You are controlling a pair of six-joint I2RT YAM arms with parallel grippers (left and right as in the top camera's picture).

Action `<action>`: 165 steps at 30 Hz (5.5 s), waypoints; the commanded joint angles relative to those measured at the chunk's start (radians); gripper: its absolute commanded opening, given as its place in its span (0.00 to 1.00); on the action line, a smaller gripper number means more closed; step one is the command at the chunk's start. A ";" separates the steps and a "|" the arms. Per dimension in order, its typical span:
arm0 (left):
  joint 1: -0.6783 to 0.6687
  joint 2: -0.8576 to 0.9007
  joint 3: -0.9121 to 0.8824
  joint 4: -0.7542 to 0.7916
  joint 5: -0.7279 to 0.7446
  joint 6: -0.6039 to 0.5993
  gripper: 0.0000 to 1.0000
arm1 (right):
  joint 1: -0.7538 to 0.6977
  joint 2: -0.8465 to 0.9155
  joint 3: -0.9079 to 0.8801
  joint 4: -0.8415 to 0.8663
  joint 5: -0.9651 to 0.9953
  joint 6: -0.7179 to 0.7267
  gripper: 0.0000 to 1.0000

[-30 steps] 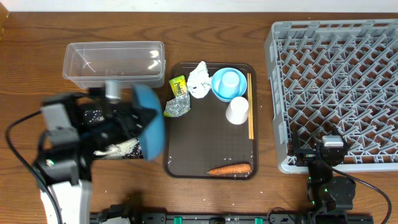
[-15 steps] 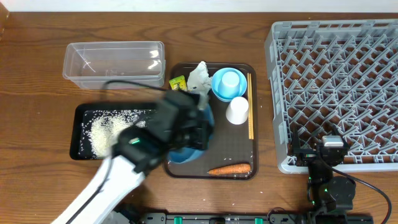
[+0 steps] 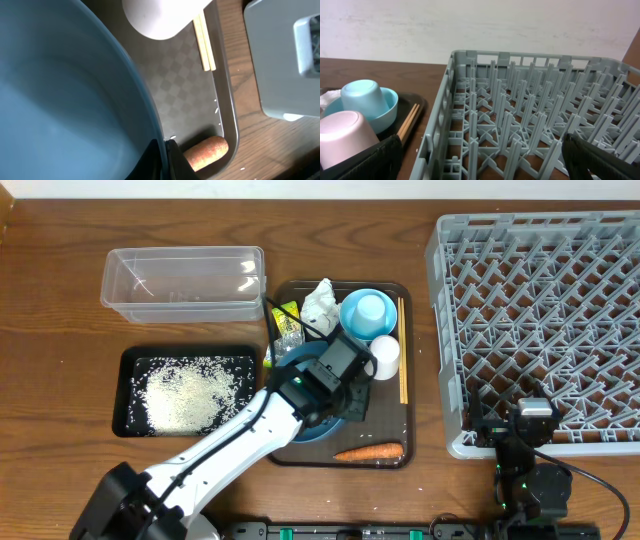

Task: Sort waste into correct bins and load items into the dishwasher rack
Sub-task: 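Carry the blue bowl back and set it on the brown tray, then grasp the orange carrot on the brown tray with the left gripper, then carry the carrot left and drop it onto the black tray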

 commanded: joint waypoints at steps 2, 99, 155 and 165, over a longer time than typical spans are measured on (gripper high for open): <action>-0.014 0.002 0.017 0.007 -0.013 -0.011 0.26 | -0.011 -0.003 -0.003 -0.002 0.006 -0.008 0.99; -0.328 0.299 0.018 -0.029 -0.140 0.387 0.56 | -0.011 -0.003 -0.003 -0.002 0.006 -0.008 0.99; 0.650 -0.219 0.026 -0.227 -0.195 0.136 0.28 | -0.011 -0.003 -0.003 -0.002 0.006 -0.008 0.99; 0.842 -0.009 0.025 -0.212 -0.193 -0.109 0.28 | -0.011 -0.003 -0.003 -0.002 0.006 -0.008 0.99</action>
